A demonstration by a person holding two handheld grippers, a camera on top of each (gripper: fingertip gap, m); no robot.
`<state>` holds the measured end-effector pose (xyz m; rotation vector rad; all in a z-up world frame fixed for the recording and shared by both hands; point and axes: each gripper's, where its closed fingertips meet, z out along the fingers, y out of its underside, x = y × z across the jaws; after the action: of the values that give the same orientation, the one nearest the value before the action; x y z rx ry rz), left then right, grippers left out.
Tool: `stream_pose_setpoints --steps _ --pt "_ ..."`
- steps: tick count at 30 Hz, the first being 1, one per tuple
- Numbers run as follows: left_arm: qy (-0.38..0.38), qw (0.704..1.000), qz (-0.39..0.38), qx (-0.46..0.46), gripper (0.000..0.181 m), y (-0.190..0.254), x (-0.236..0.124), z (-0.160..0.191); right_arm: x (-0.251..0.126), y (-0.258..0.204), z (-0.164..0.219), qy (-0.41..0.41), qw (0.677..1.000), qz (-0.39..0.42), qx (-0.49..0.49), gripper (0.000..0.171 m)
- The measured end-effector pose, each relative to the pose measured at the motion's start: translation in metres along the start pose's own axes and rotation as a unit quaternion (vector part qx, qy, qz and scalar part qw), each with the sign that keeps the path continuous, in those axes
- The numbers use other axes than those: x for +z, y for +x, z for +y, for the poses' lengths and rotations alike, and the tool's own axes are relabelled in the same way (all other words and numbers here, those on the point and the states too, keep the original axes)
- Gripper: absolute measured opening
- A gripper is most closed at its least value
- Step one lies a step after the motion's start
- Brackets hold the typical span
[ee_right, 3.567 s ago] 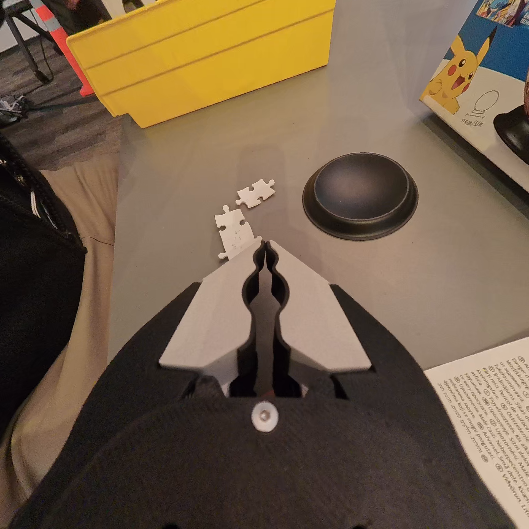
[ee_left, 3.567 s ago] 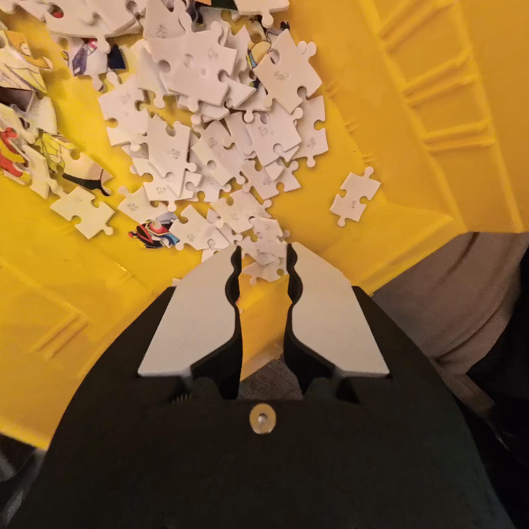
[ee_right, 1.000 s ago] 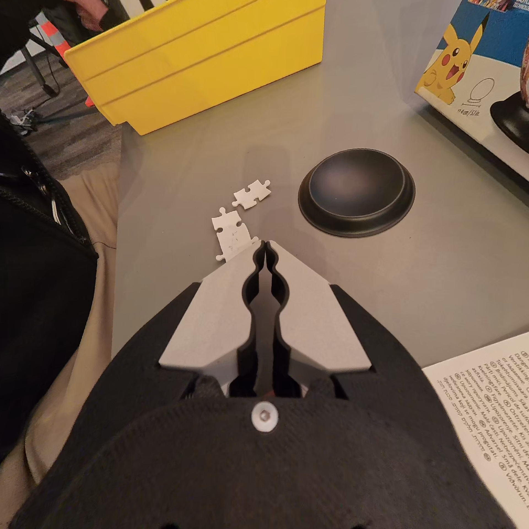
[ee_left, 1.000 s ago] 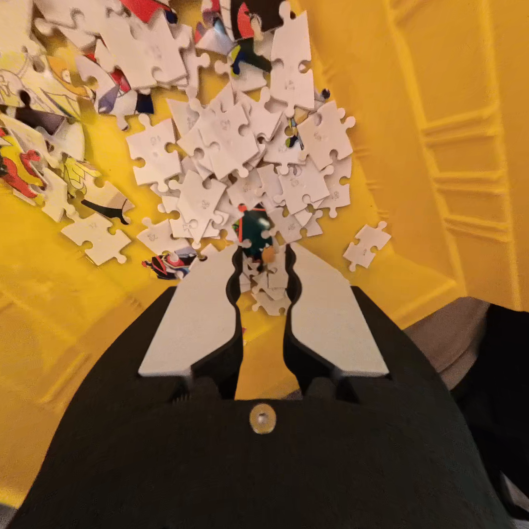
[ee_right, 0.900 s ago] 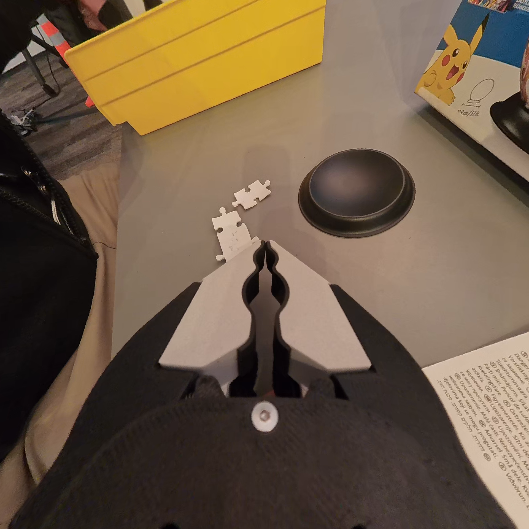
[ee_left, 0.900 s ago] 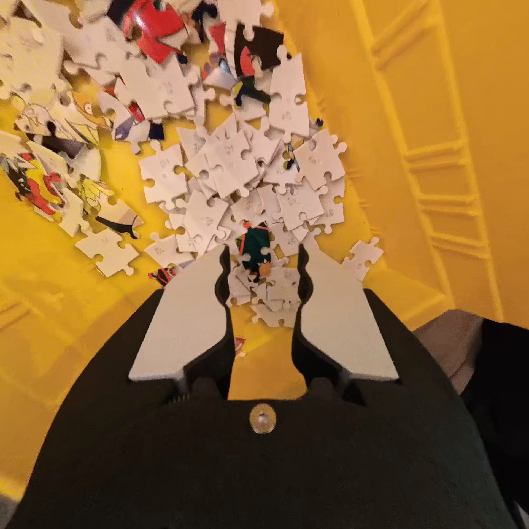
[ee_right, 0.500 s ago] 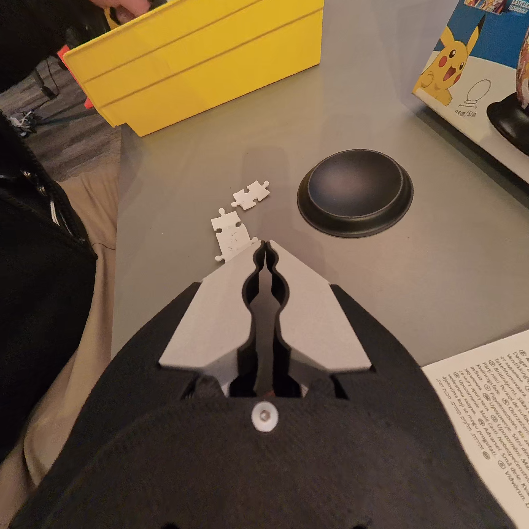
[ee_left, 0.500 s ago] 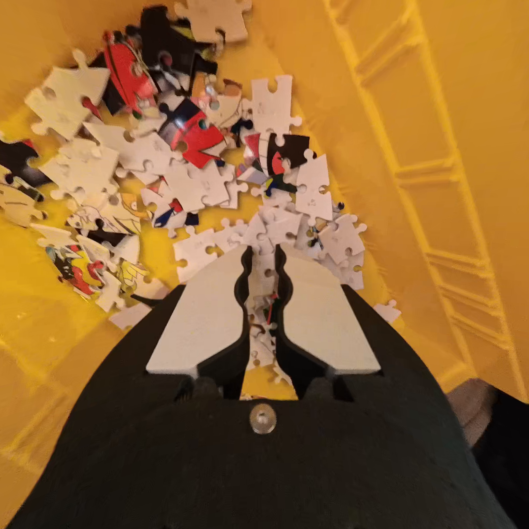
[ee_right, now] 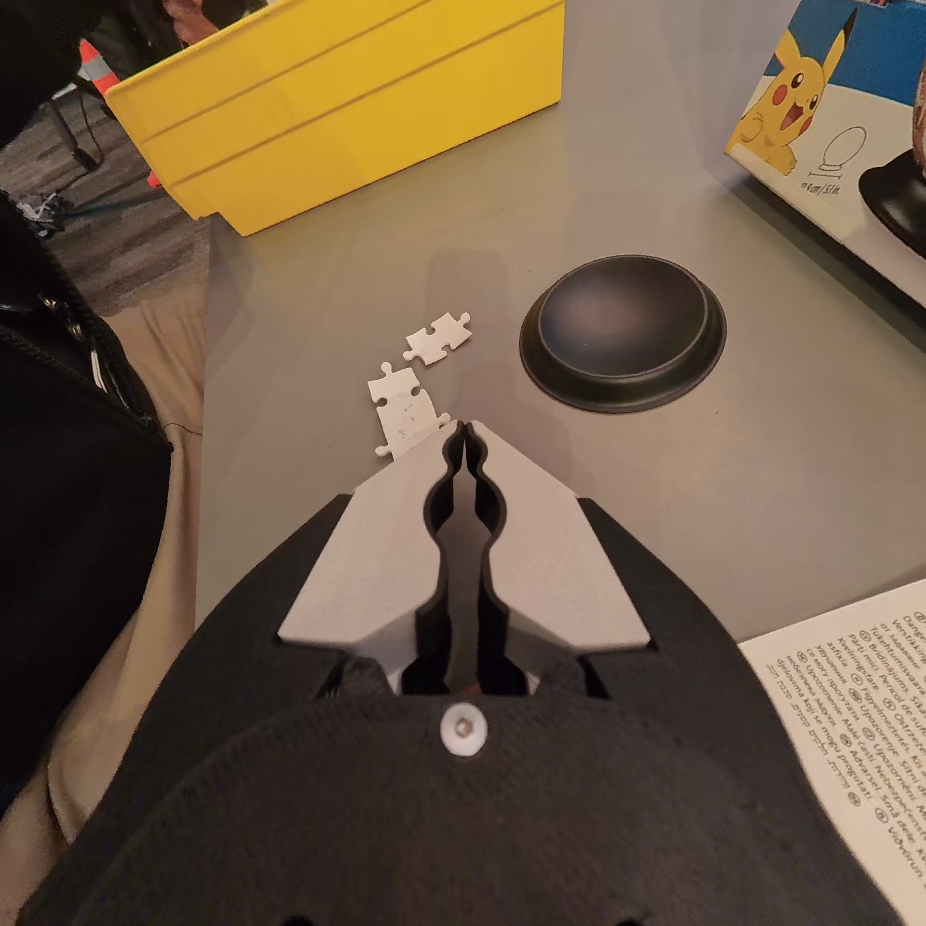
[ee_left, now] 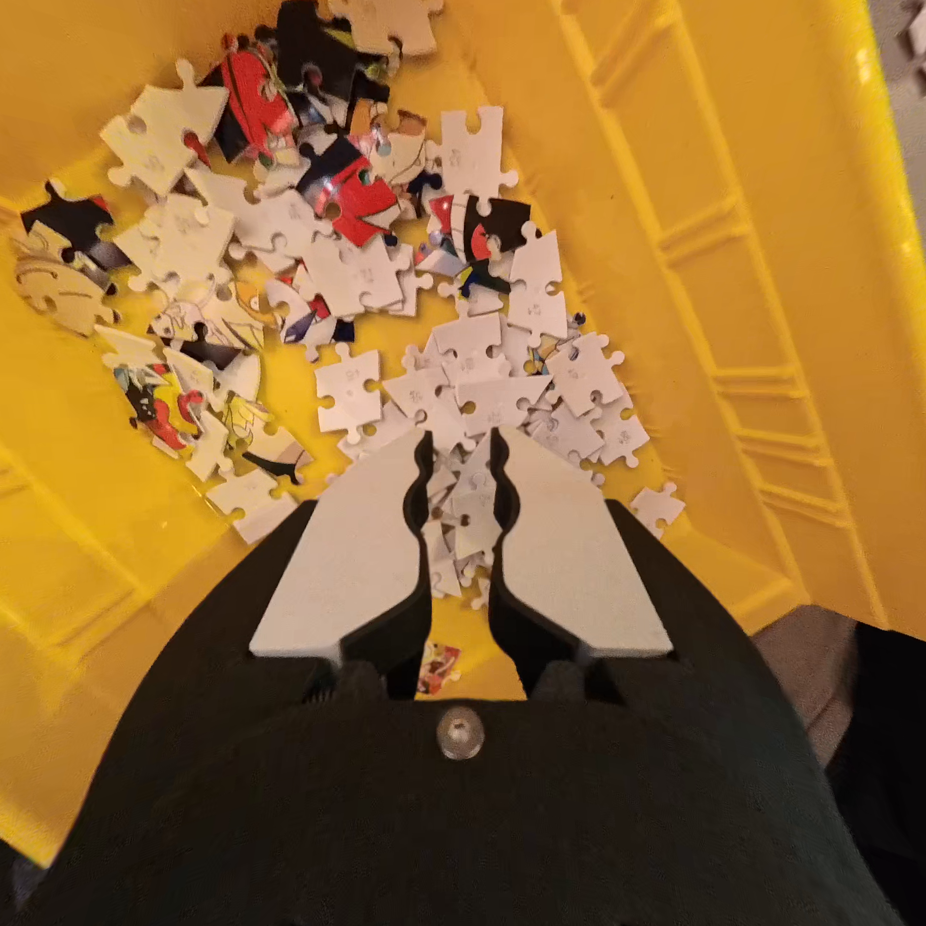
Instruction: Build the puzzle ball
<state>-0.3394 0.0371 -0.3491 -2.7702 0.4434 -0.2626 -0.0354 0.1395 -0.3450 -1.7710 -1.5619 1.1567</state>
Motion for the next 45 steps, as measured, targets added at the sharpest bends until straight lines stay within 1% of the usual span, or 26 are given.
stream_pose_setpoints --steps 1,3,7,11,14,15,18,20,22,24,26,27,29,30,32,34,36,41,42,43,45 --pt "0.007 1.0 -0.007 0.012 0.022 0.0 0.002 -0.004 0.0 0.0 0.0 0.0 1.0 0.0 0.0 0.0" --pt "-0.001 0.999 -0.021 0.024 0.022 -0.004 0.009 -0.005 0.0 0.0 0.0 0.0 1.0 0.0 0.0 0.0" --pt "-0.043 0.999 -0.003 0.024 0.019 0.002 0.021 0.01 0.0 0.0 0.0 0.0 1.0 0.0 0.001 0.0" --pt "-0.068 0.997 0.014 0.022 0.012 0.012 0.018 0.023 0.0 0.0 0.0 0.001 1.0 -0.001 0.002 0.0" --pt "-0.108 0.992 0.058 0.012 0.016 0.026 0.01 0.039 -0.001 0.0 -0.001 0.002 1.0 -0.001 0.002 0.0" --pt "-0.108 0.992 0.062 0.015 0.017 0.027 0.007 0.039 -0.001 0.0 -0.001 0.003 1.0 -0.002 0.002 0.0" --pt "-0.047 0.998 0.037 0.011 0.018 0.012 0.001 0.012 -0.001 0.0 -0.001 0.004 1.0 -0.003 0.003 0.0" --pt "-0.009 0.999 0.007 0.039 0.02 -0.001 0.002 -0.009 -0.001 0.0 -0.001 0.005 1.0 -0.003 0.002 0.0" --pt "-0.029 0.998 -0.001 0.048 0.021 -0.009 0.009 -0.011 -0.001 0.0 -0.001 0.006 1.0 -0.002 0.001 0.0" --pt "-0.052 0.994 -0.024 0.092 0.021 -0.015 0.018 -0.01 -0.002 0.0 -0.002 0.007 1.0 -0.002 0.0 0.0" --pt "-0.086 0.99 -0.028 0.11 0.022 -0.016 0.028 -0.002 -0.002 0.0 -0.002 0.009 1.0 -0.003 0.001 0.0" --pt "-0.07 0.99 -0.034 0.117 0.021 -0.018 0.028 -0.008 -0.002 0.0 -0.002 0.01 1.0 -0.003 0.001 0.0" --pt "-0.076 0.989 -0.023 0.122 0.025 -0.016 0.03 -0.008 -0.002 0.0 -0.003 0.011 1.0 -0.004 0.002 0.0" --pt "-0.072 0.988 -0.028 0.131 0.035 -0.017 0.03 -0.009 -0.002 -0.001 -0.003 0.011 1.0 -0.005 0.002 0.0" --pt "-0.069 0.987 -0.019 0.142 0.04 -0.012 0.031 -0.01 -0.003 -0.001 -0.003 0.013 1.0 -0.005 0.002 0.0" --pt "-0.072 0.985 -0.028 0.154 0.037 -0.013 0.032 -0.011 -0.003 -0.001 -0.003 0.014 1.0 -0.005 0.002 0.0" --pt "-0.082 0.985 -0.029 0.15 0.029 -0.014 0.031 -0.009 -0.003 -0.001 -0.004 0.015 1.0 -0.005 0.002 0.0" --pt "-0.079 0.984 -0.037 0.154 0.028 -0.014 0.03 -0.009 -0.004 -0.001 -0.004 0.018 1.0 -0.005 0.001 0.0" --pt "-0.075 0.984 -0.044 0.157 0.018 -0.015 0.028 -0.009 -0.004 -0.001 -0.005 0.018 1.0 -0.005 0.001 0.0" --pt "-0.068 0.984 -0.047 0.156 0.013 -0.015 0.026 -0.011 -0.004 -0.001 -0.005 0.018 1.0 -0.005 0.001 0.0" --pt "-0.051 0.986 -0.045 0.153 0.008 -0.014 0.02 -0.013 -0.004 -0.001 -0.005 0.018 1.0 -0.006 0.001 0.0"
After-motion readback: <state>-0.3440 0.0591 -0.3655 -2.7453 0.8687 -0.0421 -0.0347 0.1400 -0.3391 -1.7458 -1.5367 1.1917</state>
